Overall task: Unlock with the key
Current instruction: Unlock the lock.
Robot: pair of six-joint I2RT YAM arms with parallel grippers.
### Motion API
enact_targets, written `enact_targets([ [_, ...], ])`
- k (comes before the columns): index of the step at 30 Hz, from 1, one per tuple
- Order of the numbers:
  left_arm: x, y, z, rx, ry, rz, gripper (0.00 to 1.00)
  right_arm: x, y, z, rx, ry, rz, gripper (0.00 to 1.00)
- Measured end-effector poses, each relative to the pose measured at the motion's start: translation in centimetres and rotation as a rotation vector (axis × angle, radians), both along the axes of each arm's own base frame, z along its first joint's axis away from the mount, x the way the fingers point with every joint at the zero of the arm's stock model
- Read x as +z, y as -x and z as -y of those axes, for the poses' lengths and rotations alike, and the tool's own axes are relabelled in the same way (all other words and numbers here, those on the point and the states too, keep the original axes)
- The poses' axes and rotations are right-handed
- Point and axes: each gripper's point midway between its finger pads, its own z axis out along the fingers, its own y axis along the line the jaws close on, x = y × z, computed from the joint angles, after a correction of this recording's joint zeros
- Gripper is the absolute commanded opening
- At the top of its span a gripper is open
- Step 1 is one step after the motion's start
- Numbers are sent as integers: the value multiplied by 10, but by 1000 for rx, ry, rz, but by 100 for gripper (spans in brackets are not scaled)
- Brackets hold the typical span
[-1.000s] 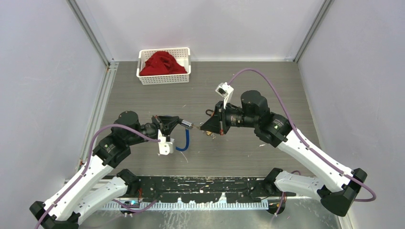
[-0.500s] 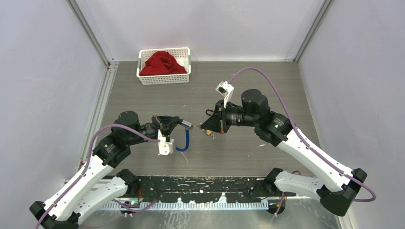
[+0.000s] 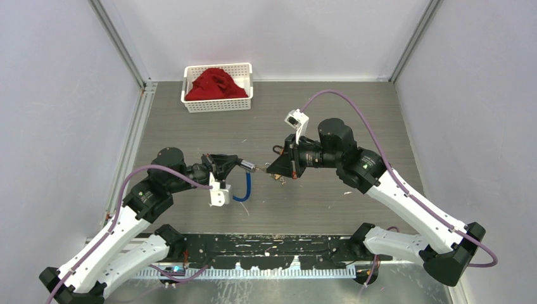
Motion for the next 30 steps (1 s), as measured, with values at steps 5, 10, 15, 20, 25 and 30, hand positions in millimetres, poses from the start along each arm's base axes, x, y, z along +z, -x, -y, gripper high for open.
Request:
enact_targets([
  [5, 0, 0, 0, 0, 0, 0, 0, 0, 0, 0, 3, -2, 0, 1],
  [10, 0, 0, 0, 0, 0, 0, 0, 1, 1, 0, 5, -4, -1, 1],
  [15, 0, 0, 0, 0, 0, 0, 0, 2, 1, -1, 8, -9, 4, 1],
  [20, 0, -1, 0, 4, -1, 1, 0, 2, 0, -2, 9, -11, 1, 1],
  [25, 0, -1, -1, 6, -1, 0, 0, 1, 0, -3, 10, -9, -1, 1],
  [30, -1, -3, -2, 19, -5, 0, 0, -2, -2, -4, 7, -1, -8, 1],
])
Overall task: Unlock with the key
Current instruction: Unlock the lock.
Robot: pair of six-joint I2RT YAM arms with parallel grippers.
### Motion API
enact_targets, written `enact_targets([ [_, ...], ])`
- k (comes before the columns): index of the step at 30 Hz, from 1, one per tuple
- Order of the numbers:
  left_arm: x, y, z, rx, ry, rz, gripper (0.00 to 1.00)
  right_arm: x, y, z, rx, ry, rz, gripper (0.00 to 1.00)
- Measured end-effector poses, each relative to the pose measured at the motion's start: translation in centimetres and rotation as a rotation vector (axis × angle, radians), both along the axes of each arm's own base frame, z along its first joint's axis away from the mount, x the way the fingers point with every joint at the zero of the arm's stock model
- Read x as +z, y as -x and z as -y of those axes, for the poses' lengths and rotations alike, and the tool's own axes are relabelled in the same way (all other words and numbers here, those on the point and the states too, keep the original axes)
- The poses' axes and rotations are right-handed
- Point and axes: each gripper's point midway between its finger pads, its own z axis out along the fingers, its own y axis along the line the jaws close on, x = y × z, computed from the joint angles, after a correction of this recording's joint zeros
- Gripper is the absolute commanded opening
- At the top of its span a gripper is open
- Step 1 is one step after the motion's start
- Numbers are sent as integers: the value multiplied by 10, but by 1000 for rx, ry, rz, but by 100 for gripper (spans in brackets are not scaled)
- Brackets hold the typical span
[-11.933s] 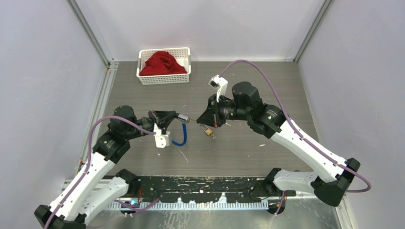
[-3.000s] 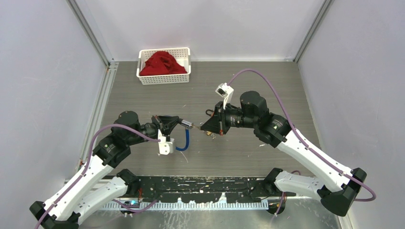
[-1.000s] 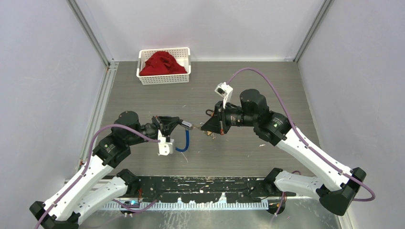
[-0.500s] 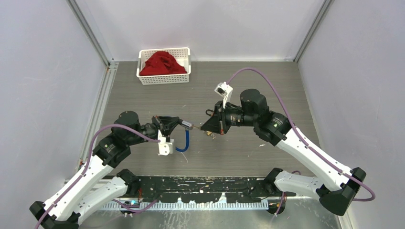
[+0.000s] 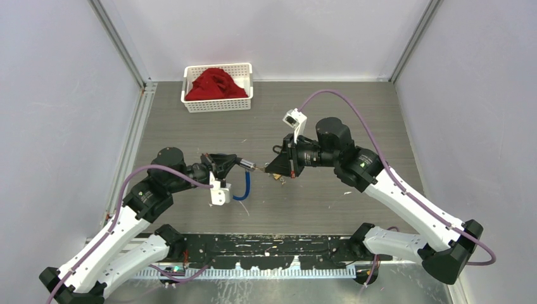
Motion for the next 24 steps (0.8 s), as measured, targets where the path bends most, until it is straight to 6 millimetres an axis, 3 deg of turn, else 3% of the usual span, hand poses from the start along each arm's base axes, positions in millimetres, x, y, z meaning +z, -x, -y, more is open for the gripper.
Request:
enact_targets([
  [24, -5, -2, -3, 17, -23, -15, 0, 0, -11, -5, -26, -4, 24, 1],
])
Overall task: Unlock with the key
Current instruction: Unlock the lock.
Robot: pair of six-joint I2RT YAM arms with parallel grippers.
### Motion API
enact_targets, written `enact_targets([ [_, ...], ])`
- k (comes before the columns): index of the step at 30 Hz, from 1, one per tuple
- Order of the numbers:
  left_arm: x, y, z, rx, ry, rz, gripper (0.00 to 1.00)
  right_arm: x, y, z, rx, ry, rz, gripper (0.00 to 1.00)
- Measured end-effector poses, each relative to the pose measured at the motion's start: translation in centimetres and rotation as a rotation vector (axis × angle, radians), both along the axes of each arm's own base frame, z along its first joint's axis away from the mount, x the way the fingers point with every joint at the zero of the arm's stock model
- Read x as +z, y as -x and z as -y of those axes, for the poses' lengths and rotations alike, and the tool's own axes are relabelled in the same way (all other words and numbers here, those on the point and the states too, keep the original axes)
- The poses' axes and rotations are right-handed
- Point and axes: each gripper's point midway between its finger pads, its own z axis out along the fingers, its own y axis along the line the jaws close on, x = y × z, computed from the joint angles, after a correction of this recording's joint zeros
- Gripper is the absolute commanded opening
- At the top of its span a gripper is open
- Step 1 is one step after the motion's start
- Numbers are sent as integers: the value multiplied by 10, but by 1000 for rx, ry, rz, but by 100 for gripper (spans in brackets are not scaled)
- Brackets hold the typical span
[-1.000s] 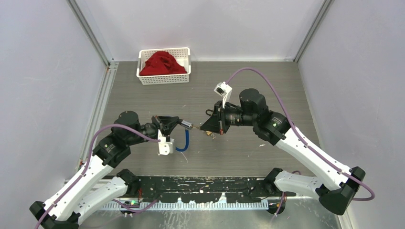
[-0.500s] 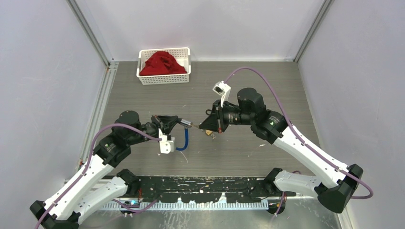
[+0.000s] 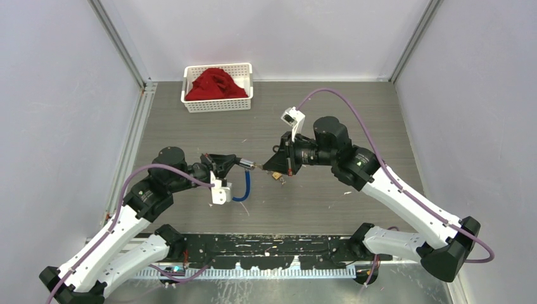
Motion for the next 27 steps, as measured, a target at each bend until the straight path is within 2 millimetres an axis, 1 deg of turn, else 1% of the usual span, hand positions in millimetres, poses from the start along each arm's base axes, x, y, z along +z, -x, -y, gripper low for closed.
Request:
enact_targets([
  [5, -4, -1, -1, 8, -12, -13, 0, -8, -4, -4, -2, 17, -15, 1],
  [10, -13, -5, -2, 30, -42, -33, 0, -22, -8, -15, -14, 55, -25, 1],
  [13, -17, -8, -4, 50, -57, -41, 0, -23, -9, -20, -26, 60, -11, 1],
  [17, -17, -10, -6, 68, -61, -36, 0, -20, -11, -24, -35, 36, 4, 1],
  [21, -20, -11, -9, 86, -80, -36, 0, -25, -13, -28, -42, 24, -15, 1],
  [27, -25, -19, -17, 136, -125, -17, 0, -37, -22, -34, -86, -16, -69, 1],
])
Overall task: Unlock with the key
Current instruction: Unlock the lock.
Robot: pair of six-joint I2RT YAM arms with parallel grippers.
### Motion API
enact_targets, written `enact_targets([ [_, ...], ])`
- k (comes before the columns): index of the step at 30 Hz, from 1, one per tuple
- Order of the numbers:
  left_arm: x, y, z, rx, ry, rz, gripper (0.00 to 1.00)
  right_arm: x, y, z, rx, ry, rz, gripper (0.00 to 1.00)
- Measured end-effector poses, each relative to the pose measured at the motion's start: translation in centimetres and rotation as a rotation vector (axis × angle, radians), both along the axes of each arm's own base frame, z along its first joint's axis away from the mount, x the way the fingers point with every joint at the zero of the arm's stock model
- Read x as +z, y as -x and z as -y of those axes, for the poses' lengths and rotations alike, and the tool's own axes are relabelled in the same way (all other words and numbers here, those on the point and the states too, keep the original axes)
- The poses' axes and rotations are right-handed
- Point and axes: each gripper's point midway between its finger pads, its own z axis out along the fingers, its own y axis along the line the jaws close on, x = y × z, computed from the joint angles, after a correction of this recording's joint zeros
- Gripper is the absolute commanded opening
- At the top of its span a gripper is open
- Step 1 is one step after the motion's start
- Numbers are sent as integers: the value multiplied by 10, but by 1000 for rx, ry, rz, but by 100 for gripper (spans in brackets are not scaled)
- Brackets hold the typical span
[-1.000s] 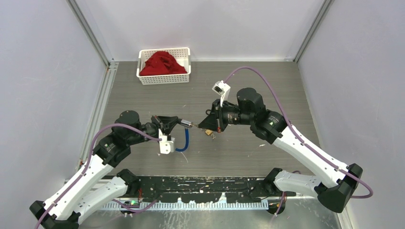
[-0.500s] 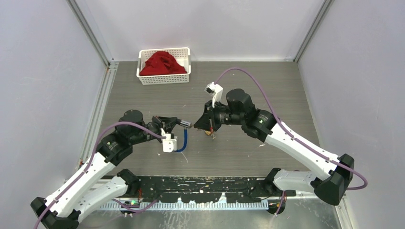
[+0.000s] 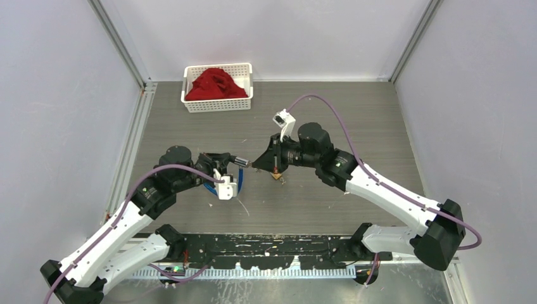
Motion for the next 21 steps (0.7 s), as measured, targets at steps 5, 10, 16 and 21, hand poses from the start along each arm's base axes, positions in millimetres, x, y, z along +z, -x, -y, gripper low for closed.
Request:
enact_targets([
  [5, 4, -6, -2, 11, -20, 55, 0, -14, -16, 5, -83, -159, -132, 1],
  [10, 6, -8, 3, -9, -23, 94, 0, -18, -24, 12, -96, -326, -279, 1],
  [16, 21, -14, 6, -7, 3, 168, 0, 2, -25, 15, -42, -470, -356, 1],
  [21, 27, -14, 12, -27, 16, 206, 0, 4, -22, 20, -17, -532, -420, 1],
])
